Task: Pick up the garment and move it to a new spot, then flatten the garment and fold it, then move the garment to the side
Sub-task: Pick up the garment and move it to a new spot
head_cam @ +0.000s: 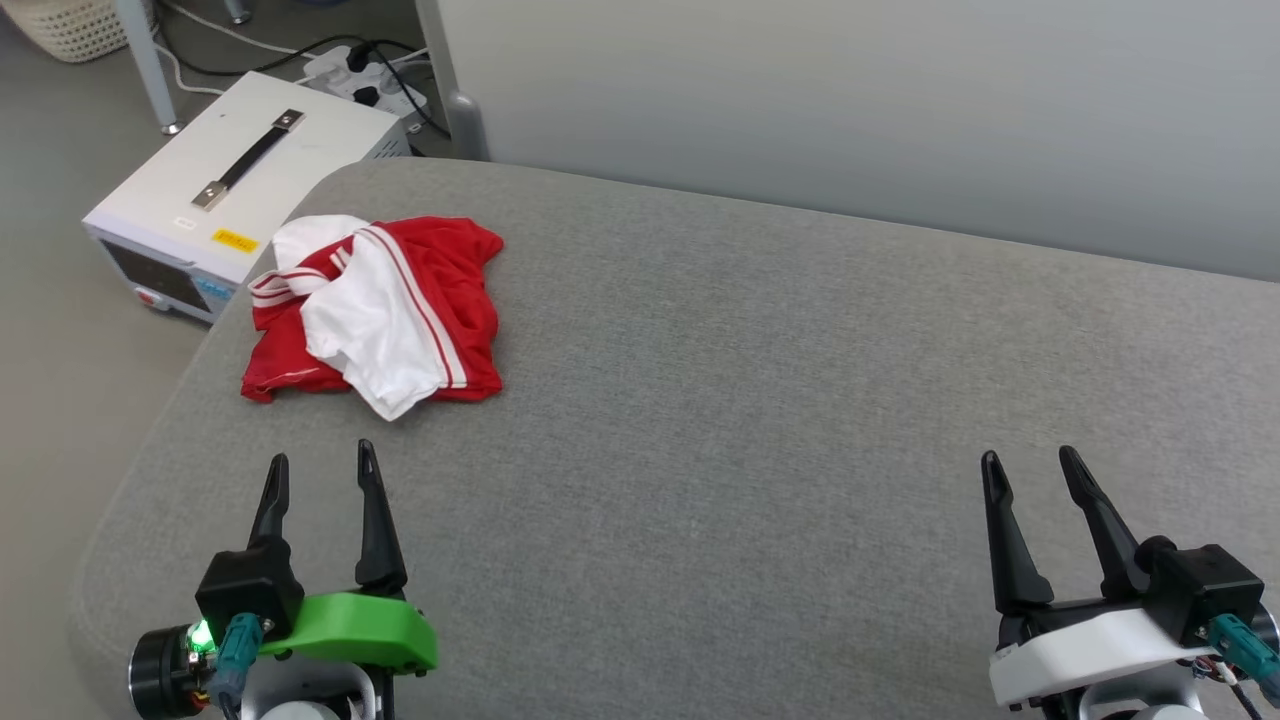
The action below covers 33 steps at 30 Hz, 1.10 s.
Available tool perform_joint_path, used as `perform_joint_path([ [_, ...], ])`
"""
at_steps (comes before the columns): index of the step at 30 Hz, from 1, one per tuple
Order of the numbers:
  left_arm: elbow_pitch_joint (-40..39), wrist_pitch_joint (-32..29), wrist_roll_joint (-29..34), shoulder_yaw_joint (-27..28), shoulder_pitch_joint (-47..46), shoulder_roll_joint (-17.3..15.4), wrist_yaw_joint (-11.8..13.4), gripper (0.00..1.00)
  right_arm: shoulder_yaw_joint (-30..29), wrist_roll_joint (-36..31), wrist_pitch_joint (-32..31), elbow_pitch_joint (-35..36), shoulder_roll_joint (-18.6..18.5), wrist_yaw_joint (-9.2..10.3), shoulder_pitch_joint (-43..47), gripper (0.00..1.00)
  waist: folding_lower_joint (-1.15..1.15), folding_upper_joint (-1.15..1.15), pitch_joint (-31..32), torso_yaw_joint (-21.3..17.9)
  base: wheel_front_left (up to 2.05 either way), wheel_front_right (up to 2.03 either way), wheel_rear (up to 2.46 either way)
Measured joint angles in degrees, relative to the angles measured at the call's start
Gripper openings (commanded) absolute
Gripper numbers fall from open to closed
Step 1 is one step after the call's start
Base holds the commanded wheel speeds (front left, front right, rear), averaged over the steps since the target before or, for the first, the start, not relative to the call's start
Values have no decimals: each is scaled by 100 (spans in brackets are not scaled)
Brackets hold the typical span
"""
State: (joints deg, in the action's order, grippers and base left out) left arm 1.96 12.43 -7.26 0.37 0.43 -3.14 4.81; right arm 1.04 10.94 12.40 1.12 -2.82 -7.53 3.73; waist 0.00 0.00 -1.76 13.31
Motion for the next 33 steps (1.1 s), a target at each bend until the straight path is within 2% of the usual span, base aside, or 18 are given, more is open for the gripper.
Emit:
perform_joint_path([
  [15, 111, 175, -352, 146, -1, 0, 126, 100, 76, -10, 168, 52, 2, 0, 1, 100, 0, 0, -150, 1090, 0, 0, 0],
  [20, 149, 223, -478, 165, -1, 0, 151, 100, 92, -10, 209, 53, 3, 0, 1, 100, 0, 0, -187, 1348, 0, 0, 0],
  [24, 179, 223, -537, 290, -46, 2, 120, 100, 125, -11, 210, 53, 4, 0, 0, 100, 0, 0, -257, 1402, 0, 0, 0],
  [29, 257, 223, -398, 682, -653, -46, -348, 100, 162, -85, 222, 78, 7, 0, -6, 100, 0, 0, -328, 1290, 0, 0, 0],
  [33, 552, 224, -338, 895, -1487, -333, -824, 100, 166, -218, 224, 108, 5, 0, -59, 100, 0, 0, -468, 1172, 0, 0, 0],
])
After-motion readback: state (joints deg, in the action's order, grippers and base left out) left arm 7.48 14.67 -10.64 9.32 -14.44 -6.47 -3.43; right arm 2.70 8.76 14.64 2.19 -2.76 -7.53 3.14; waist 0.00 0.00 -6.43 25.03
